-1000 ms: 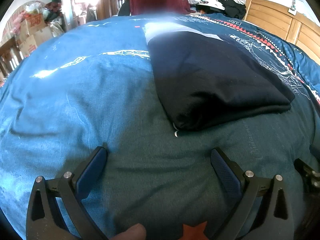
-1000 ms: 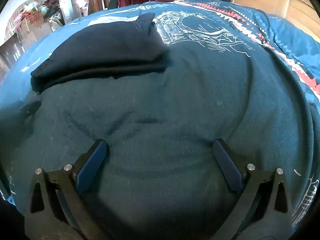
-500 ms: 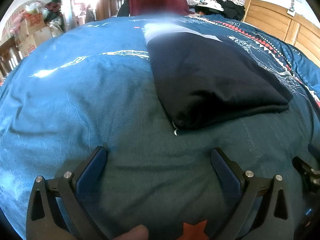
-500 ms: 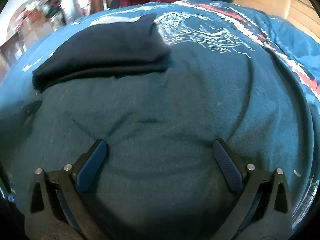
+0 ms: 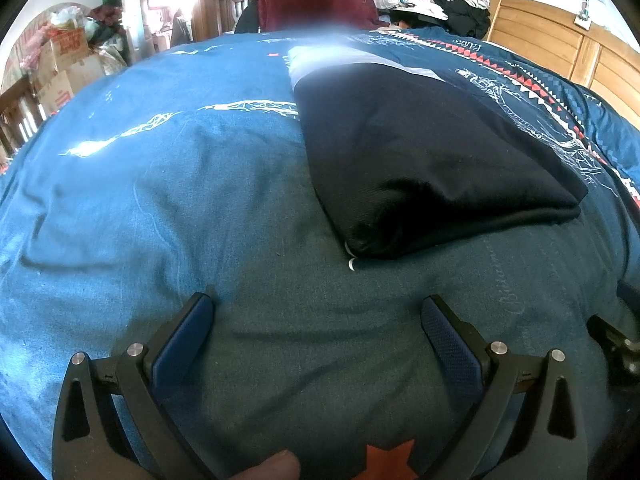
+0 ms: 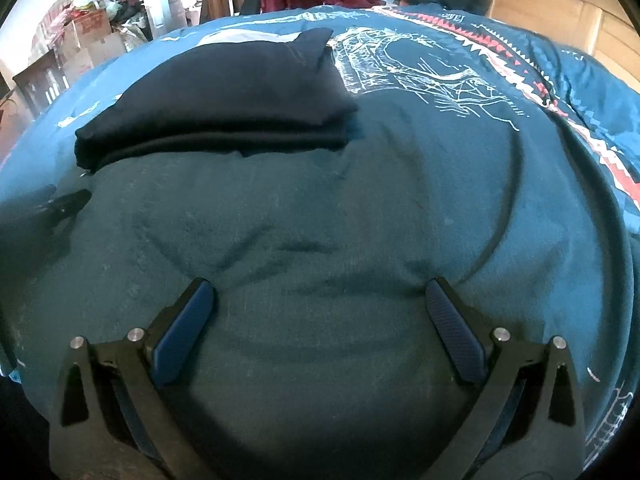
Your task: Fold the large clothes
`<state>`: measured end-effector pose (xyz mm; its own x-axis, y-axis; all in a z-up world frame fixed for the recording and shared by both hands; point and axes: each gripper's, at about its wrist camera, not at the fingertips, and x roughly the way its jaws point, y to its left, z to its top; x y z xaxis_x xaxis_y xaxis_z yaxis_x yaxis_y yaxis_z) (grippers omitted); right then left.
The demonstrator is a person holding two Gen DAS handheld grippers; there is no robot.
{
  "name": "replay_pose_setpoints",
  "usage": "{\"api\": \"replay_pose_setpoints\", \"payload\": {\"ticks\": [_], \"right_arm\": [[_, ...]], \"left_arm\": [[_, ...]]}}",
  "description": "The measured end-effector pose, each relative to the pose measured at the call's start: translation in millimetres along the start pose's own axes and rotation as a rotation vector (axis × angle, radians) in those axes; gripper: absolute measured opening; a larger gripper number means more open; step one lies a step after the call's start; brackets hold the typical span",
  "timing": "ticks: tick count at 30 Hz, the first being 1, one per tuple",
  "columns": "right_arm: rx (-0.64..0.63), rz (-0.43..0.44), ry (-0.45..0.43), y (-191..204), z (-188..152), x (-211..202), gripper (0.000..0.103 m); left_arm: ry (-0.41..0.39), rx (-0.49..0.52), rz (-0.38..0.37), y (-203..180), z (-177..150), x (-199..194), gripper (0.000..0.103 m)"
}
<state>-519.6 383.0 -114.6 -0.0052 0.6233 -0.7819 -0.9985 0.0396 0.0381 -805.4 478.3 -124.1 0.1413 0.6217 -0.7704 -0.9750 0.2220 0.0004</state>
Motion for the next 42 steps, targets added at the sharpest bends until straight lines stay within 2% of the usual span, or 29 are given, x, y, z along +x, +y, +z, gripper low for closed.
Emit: {"api": "replay_pose_setpoints", "payload": {"ticks": [42], "right_arm": [[-0.012, 0.009, -0.004, 1.7, -1.1, 0.1, 0.103]], "left_arm": [[0.001, 0.002, 0.001, 0.5, 0.0, -0.4, 0.103]]}}
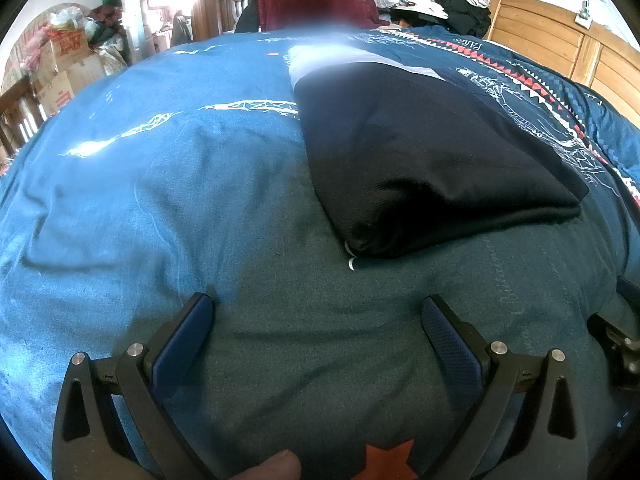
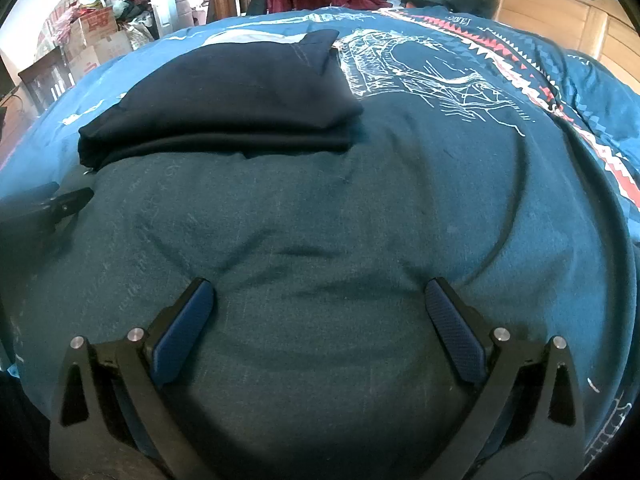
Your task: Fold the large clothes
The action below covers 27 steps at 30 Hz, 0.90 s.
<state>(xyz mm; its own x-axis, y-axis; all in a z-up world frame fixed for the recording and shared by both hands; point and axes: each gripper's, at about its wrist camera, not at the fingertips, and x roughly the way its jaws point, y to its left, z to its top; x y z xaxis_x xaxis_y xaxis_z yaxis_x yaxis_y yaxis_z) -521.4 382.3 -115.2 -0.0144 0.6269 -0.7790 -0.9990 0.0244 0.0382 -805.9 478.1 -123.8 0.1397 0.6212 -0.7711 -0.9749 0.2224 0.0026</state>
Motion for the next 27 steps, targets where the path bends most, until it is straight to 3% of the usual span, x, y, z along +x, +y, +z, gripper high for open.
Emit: {"api": "replay_pose_setpoints", "payload": {"ticks": [27], "right_arm": [[-0.005, 0.005, -0.007, 0.0, 3.2, 2.3, 0.103]], "left_arm": [[0.0, -0.003, -0.004, 2.4, -1.3, -0.4, 0.103]]}}
